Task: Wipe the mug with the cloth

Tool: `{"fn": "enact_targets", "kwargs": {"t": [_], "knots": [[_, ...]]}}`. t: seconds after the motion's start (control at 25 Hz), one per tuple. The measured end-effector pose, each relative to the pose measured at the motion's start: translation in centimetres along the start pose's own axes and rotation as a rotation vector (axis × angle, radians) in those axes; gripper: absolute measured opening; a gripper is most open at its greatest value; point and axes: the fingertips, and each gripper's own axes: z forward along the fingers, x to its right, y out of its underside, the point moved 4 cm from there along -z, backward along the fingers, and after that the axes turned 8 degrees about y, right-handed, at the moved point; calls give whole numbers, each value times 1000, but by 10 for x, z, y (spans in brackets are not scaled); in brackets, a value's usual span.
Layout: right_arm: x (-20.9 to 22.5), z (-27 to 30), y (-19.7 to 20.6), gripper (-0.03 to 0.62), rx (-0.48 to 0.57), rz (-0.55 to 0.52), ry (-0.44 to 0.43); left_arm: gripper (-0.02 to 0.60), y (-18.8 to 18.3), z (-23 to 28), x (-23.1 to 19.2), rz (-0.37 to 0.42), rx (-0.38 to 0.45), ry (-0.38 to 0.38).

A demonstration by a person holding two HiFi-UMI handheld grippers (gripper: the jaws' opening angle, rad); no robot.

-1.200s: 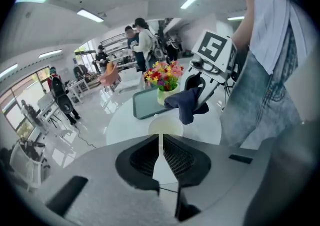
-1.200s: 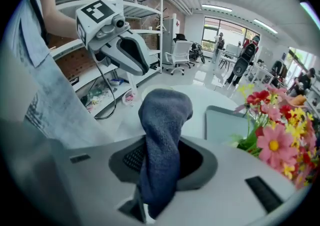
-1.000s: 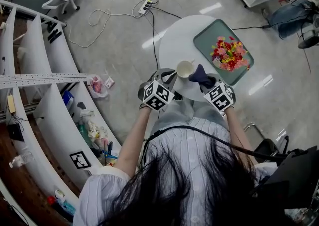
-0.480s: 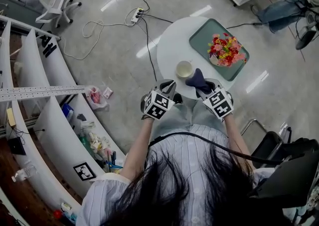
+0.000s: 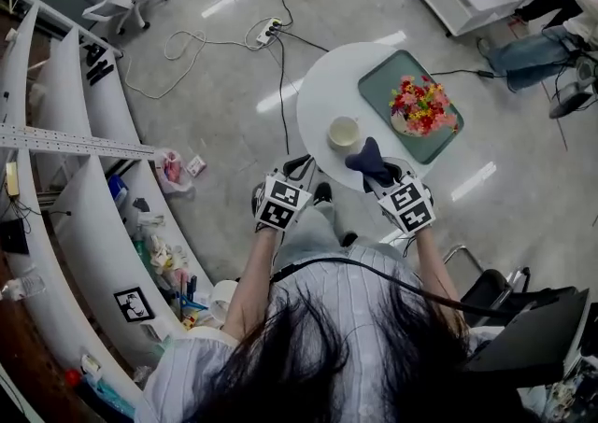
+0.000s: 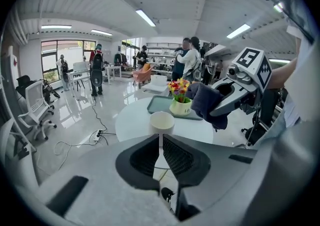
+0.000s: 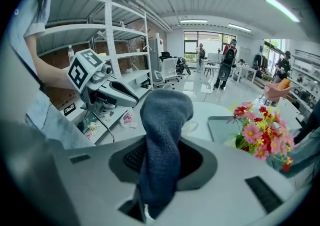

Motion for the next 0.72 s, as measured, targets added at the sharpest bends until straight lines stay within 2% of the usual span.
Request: {"fn": "enact_targets", "kwargs": {"t": [0.32,0.56,0.72], "knots": [[-14,-34,22,124,15,-126,-11,37,-24,-26,46,-71,117,-84],[-32,-63,55,124,45,-140,-39,37,-9,-36,96,-194,180,-92],[-47,-82,76,124,58,-147,-60,37,9,-43,131,-212,172,-114]]}}
